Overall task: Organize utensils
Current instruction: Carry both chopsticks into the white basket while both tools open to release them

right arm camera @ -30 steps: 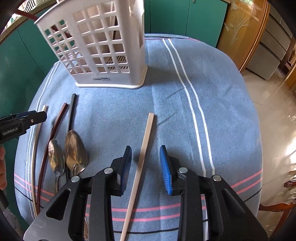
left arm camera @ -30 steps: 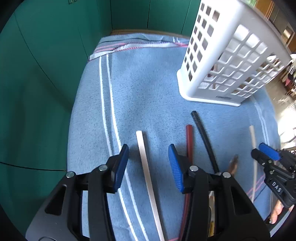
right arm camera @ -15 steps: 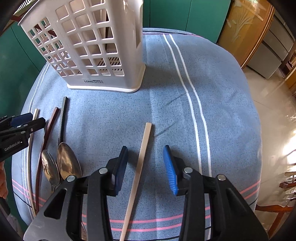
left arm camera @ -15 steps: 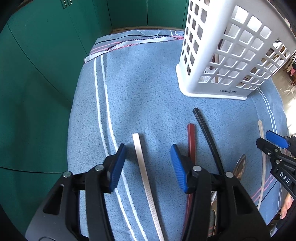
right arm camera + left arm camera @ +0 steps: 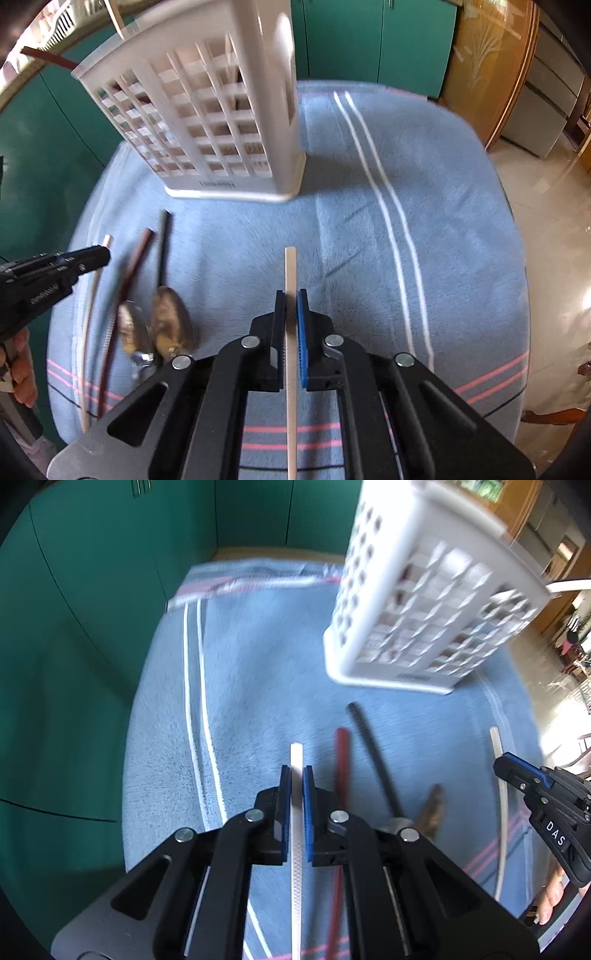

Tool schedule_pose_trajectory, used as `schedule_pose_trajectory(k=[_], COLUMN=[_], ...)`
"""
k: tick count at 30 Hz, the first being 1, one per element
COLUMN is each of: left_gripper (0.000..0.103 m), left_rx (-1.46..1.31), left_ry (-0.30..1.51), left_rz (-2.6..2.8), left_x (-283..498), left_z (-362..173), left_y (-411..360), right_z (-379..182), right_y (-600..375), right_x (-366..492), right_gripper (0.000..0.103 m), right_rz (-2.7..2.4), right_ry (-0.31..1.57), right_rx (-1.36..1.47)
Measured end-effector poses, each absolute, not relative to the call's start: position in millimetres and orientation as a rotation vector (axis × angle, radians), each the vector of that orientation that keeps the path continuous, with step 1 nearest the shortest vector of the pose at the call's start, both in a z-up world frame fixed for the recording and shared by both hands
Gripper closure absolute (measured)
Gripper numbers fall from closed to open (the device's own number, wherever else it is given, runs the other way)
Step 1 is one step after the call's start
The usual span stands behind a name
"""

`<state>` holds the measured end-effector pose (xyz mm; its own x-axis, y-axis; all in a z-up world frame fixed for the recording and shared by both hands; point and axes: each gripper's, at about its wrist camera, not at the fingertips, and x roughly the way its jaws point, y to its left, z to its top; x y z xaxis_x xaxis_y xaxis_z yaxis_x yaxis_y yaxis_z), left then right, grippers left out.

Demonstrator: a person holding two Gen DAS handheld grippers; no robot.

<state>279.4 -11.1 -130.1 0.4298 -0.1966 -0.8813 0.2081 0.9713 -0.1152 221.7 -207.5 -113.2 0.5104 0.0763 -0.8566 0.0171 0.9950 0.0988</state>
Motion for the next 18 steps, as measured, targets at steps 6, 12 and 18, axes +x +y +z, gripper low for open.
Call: schedule_pose_trajectory(k=[6, 12, 18], left_gripper=[0.097, 0.097, 0.097], left_rx=[-0.001, -0.004, -0.012], left_ry=[0.966, 0.817, 0.697], left_rz=[-0.281, -0.294, -0.312], left_x=[247.4, 211.7, 186.5], left_z=[-80.7, -32.7, 7.8], left_y=[-10.1, -12.3, -6.3], right_z=[-63.8, -27.2, 2.3], right_y=[-205.0, -207.4, -207.0], right_x=[190.6, 173.5, 154.2], right_gripper=[0.096, 0.096, 0.096], right_rz=[0.090, 0.119, 0.137], right_ry=[0.906, 0.798, 0.699], right_rx=[0.107, 0.100, 0.099])
